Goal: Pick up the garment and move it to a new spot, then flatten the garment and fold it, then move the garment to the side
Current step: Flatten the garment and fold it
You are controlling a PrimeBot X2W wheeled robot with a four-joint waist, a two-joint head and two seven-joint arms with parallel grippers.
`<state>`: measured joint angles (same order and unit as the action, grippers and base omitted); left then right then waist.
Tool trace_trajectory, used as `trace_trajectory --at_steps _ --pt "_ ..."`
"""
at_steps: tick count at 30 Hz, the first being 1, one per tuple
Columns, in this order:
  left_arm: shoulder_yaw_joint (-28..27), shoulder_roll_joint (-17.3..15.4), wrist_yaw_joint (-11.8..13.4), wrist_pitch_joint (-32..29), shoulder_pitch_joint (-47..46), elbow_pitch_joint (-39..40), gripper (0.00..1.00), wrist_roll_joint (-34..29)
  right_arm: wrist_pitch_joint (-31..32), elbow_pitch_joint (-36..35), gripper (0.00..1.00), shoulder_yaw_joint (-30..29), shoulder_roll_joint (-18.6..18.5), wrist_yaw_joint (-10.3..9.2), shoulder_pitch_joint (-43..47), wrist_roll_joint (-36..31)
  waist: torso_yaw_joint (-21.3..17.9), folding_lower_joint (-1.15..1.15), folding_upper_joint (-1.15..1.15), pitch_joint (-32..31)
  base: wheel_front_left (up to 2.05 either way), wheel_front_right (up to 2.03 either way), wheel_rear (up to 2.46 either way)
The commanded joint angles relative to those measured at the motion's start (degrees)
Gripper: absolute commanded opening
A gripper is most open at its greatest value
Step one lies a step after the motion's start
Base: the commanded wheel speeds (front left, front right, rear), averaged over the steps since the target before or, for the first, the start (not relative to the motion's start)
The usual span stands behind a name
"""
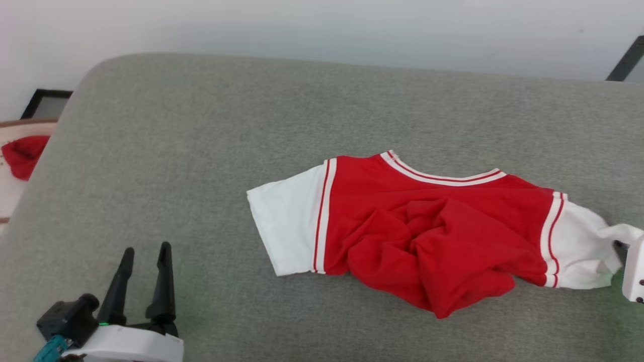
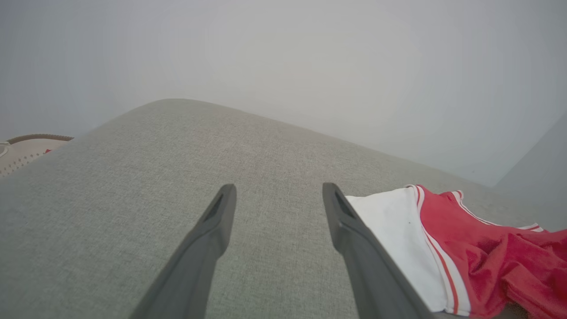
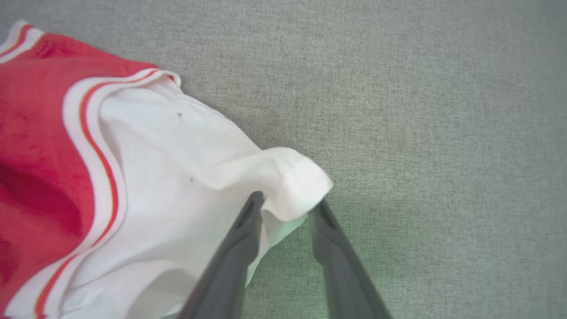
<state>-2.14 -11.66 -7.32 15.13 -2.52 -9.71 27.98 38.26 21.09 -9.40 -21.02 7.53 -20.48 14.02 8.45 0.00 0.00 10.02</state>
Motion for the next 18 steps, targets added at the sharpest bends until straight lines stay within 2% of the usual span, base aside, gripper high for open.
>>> trace_trajectory --at_steps 1,5,10,15,18 --pt "0.0 -0.5 -0.2 0.0 0.4 0.0 1.00 0.2 -0.2 -0.3 1.00 0.2 0.2 -0.08 -0.1 0.0 -1.1 0.00 0.00 -0.9 0.00 0.00 0.00" --pt "0.4 -1.7 -0.2 0.0 1.0 0.2 1.00 0.6 -0.5 -1.9 1.00 1.3 0.1 -0.08 -0.4 0.8 -3.0 0.00 0.00 -2.1 0.00 0.00 0.00" --pt "1.3 -4.0 -0.2 -0.9 0.9 1.2 1.00 1.6 -2.9 -7.6 1.00 2.8 0.8 -0.07 1.7 1.3 -5.8 0.00 0.00 -3.1 0.00 0.00 0.00" --pt "2.2 -7.2 -0.2 -4.7 -0.4 4.0 1.00 3.2 -9.8 -14.2 1.00 3.0 2.5 -0.07 4.7 1.1 -8.6 0.00 0.00 -3.1 0.00 0.00 0.00" --pt "2.5 -9.7 -0.2 -8.7 -1.3 6.1 1.00 4.5 -14.1 -17.2 1.00 2.6 4.9 -0.07 7.1 0.6 -10.3 0.00 0.00 -2.9 0.00 0.00 0.00"
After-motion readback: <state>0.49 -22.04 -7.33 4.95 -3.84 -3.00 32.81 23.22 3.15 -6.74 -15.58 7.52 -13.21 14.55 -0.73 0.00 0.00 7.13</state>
